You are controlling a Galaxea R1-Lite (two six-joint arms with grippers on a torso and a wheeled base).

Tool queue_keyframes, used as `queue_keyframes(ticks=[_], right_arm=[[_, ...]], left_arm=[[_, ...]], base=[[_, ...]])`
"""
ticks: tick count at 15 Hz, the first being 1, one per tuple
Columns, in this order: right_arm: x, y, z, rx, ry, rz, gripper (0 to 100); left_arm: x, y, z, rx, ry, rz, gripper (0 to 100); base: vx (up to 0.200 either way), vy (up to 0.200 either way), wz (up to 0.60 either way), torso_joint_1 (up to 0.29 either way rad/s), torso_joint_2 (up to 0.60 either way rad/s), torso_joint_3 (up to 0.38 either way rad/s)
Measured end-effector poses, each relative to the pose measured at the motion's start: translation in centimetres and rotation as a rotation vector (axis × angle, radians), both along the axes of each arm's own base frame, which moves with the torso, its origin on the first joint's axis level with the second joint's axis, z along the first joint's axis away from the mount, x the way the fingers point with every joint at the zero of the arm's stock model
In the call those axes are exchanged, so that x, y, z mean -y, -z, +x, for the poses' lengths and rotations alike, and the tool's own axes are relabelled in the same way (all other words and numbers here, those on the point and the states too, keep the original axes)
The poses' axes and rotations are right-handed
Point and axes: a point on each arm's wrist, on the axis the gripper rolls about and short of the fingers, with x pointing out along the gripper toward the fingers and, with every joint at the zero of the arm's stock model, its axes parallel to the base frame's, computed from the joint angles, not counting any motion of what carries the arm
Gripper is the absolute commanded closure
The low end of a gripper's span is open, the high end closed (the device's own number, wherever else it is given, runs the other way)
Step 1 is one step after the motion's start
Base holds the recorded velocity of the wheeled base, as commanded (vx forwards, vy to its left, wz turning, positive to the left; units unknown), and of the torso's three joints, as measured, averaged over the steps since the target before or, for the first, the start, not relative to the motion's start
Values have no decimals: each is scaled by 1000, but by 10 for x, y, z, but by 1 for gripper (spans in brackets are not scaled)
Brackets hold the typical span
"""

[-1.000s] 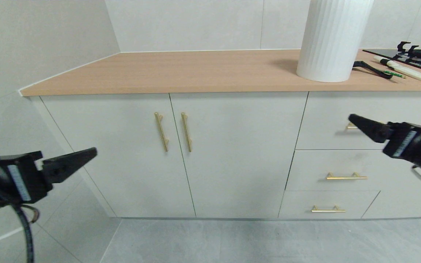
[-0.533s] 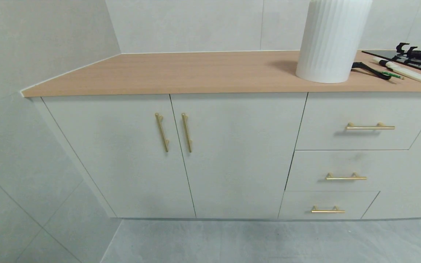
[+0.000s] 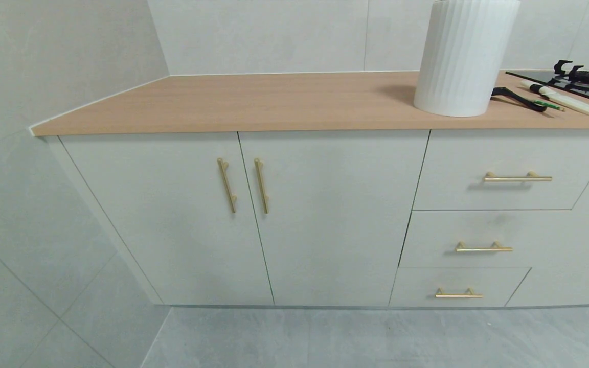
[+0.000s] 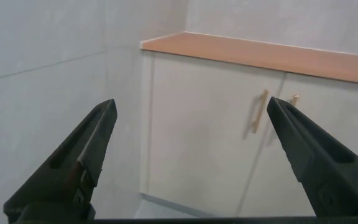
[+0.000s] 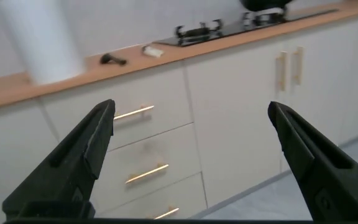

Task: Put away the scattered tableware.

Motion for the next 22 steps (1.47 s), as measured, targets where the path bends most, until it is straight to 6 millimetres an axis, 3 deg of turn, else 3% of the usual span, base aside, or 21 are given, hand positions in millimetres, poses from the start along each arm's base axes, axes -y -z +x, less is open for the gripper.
queue_keyframes(ticks=[4, 9, 12, 13, 16, 22], right_arm=[[-8, 25, -2, -29, -11, -36, 0], [-13, 95, 38, -172, -204, -86, 0], [-16, 122, 47, -297, -300, -94, 0], [-16, 123, 47, -295, -318, -97, 0], [-18, 129, 48, -340, -395, -107, 0], [-18, 129, 48, -343, -400, -111, 0]], left_arm=[[6, 28, 3, -23, -40, 1, 0], [7, 85, 38, -244, -15, 32, 0], [8, 104, 53, -212, 25, 66, 0], [8, 107, 57, -168, 35, 77, 0], [9, 127, 63, -266, 78, 86, 0], [12, 133, 64, -304, 205, 79, 0]], base=[[0, 0, 0, 0, 0, 0], [0, 0, 0, 0, 0, 0], [0, 0, 0, 0, 0, 0], [0, 0, 0, 0, 0, 0], [0, 0, 0, 0, 0, 0], [0, 0, 0, 0, 0, 0]])
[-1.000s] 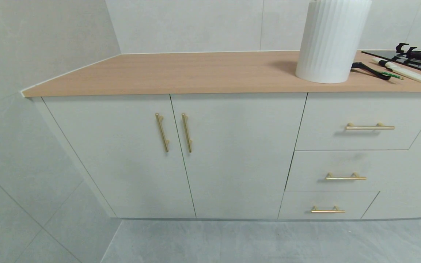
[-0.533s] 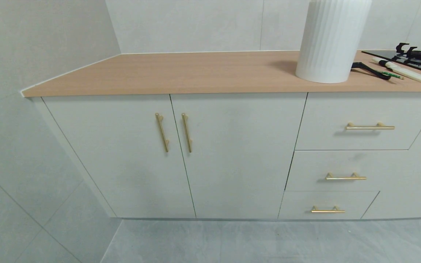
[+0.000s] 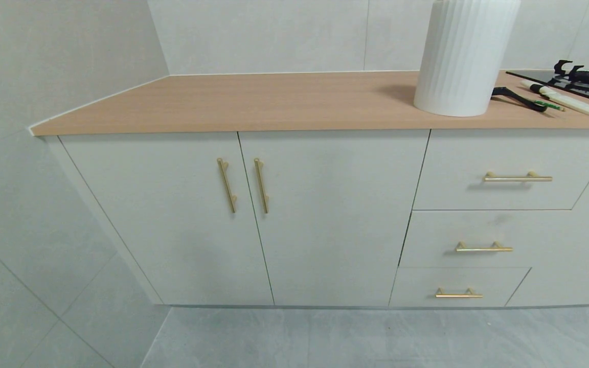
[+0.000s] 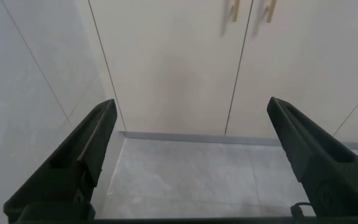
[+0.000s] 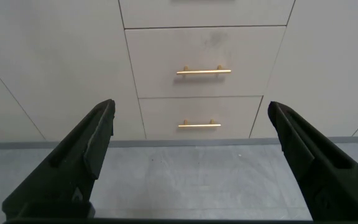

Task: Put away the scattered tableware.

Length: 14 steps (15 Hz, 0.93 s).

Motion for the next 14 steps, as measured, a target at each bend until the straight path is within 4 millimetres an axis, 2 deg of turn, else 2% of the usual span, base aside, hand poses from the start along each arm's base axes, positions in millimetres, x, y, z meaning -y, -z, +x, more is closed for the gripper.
queue_keyframes(ticks=[13, 14], right_arm=[[0, 0, 0, -2, -6, 2, 0], [0, 0, 0, -2, -6, 2, 0]], left_arm=[[0, 0, 0, 0, 0, -4, 0], [0, 0, 0, 0, 1, -4, 0]], base=[[0, 0, 0, 0, 0, 0], [0, -200, 0, 2, 2, 7]])
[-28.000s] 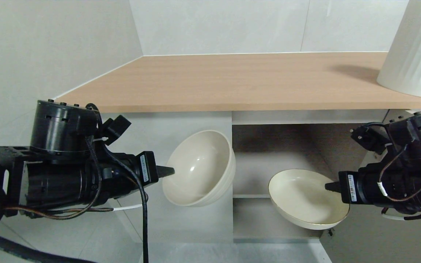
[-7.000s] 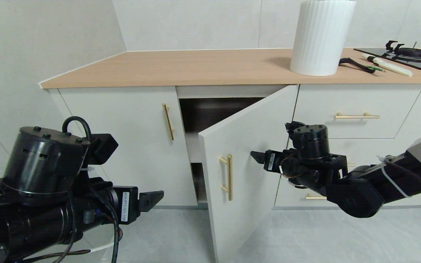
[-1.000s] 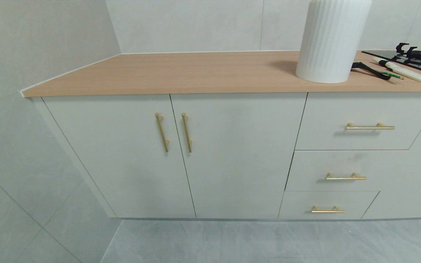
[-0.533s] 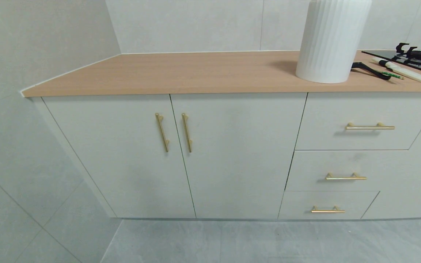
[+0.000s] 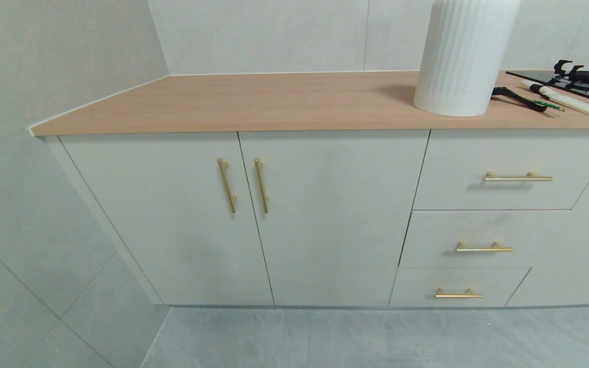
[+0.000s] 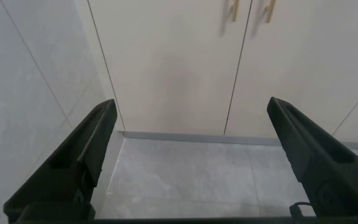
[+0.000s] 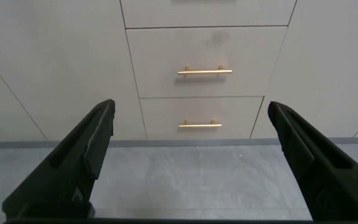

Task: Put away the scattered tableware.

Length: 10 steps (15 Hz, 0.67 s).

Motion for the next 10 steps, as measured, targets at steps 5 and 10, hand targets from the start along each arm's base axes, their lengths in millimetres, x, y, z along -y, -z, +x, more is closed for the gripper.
queue_keyframes(ticks=[5, 10], right_arm=[[0, 0, 0, 0, -1, 1, 0], [0, 0, 0, 0, -1, 1, 0]], left_arm=[[0, 0, 0, 0, 0, -1, 0], [0, 0, 0, 0, -1, -1, 0]], base=[[0, -200, 0, 4, 6, 4], [0, -200, 0, 5, 2, 1]])
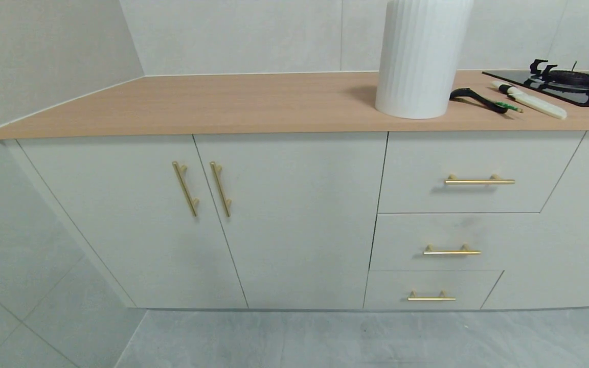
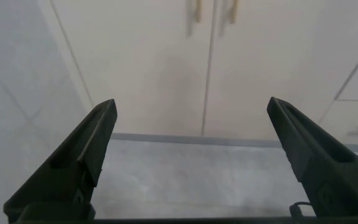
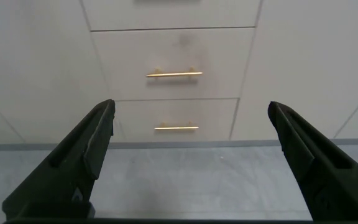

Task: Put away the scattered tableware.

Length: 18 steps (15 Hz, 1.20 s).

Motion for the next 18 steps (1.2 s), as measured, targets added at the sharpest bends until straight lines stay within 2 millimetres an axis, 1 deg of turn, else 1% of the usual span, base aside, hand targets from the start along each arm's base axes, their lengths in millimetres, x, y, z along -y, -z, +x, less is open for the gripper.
queue_keyframes(ticks=[1, 10, 16, 18], right_arm=[[0, 0, 0, 0, 0, 0, 0], [0, 0, 0, 0, 0, 0, 0], [0, 0, 0, 0, 0, 0, 0], [0, 0, 0, -1, 1, 0, 0]], left_arm=[[0, 0, 0, 0, 1, 0, 0], [0, 0, 0, 0, 0, 0, 0], [0, 0, 0, 0, 0, 0, 0], [0, 0, 0, 1, 1, 0, 0]], base=[[0, -200, 0, 2, 2, -2], [0, 0, 0, 0, 0, 0], [200, 0, 0, 1, 2, 5], [0, 0, 0, 0, 0, 0]])
